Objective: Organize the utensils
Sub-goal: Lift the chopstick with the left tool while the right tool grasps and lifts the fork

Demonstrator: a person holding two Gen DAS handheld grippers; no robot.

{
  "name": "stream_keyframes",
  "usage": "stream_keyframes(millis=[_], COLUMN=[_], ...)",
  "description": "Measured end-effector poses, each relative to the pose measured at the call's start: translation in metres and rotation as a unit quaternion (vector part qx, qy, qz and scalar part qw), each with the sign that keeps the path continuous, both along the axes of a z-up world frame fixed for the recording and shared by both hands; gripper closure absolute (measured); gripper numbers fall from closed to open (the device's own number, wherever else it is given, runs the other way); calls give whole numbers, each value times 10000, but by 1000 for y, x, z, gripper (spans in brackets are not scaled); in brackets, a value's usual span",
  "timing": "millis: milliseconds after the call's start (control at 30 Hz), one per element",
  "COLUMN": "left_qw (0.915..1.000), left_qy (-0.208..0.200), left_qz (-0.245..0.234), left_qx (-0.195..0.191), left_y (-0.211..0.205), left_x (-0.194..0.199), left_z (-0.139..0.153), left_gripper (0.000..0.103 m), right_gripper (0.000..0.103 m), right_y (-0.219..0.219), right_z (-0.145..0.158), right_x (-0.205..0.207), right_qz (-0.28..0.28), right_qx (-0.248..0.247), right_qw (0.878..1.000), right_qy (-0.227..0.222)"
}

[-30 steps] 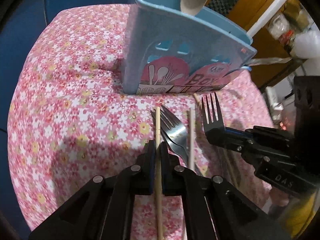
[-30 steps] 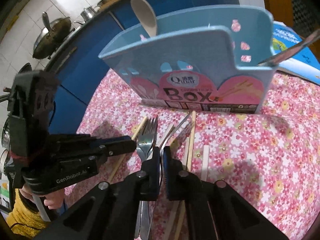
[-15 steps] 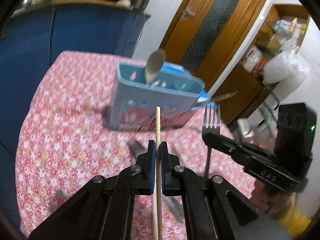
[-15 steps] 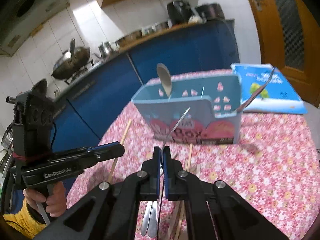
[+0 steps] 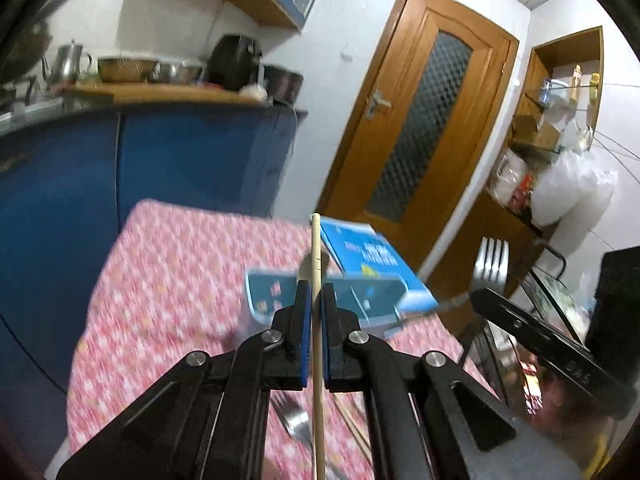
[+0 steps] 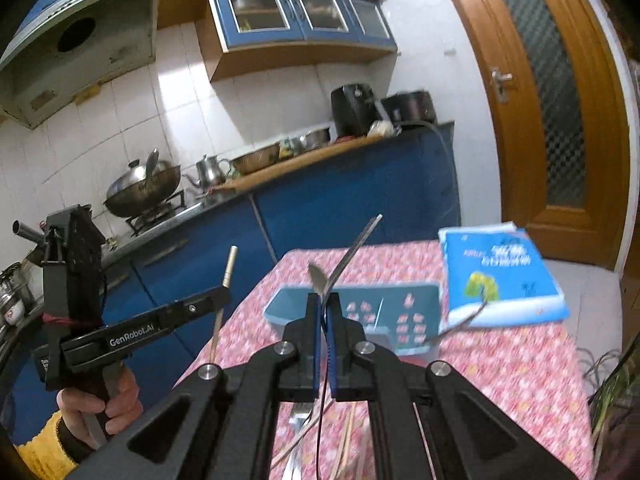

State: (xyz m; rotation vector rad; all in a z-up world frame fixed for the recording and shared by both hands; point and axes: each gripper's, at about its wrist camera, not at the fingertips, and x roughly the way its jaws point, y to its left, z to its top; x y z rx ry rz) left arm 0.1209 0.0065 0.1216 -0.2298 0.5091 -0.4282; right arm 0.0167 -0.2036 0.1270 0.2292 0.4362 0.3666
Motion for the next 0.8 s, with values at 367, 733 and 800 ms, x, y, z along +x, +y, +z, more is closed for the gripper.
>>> stream_keyframes(millis=[367, 733, 800], left_qw=[9952, 9758, 9739], left_qy=[-893, -2033, -2089], left_qz=[389, 800, 881], left_qx=[84, 114, 105], left_y=[-14, -24, -25], left_x=[38, 61, 65], left_z=[33, 54, 45], left_gripper=[101, 101, 101], right_gripper=[99, 99, 99], right_y=[-11, -12, -9], right_z=[16, 24, 18], right_x=[33, 74, 81], right_qz=[-415, -969, -1032], right_qx=[-230, -544, -625], right_qw=[9982, 9899, 9884], right_qy=[-372, -885, -917])
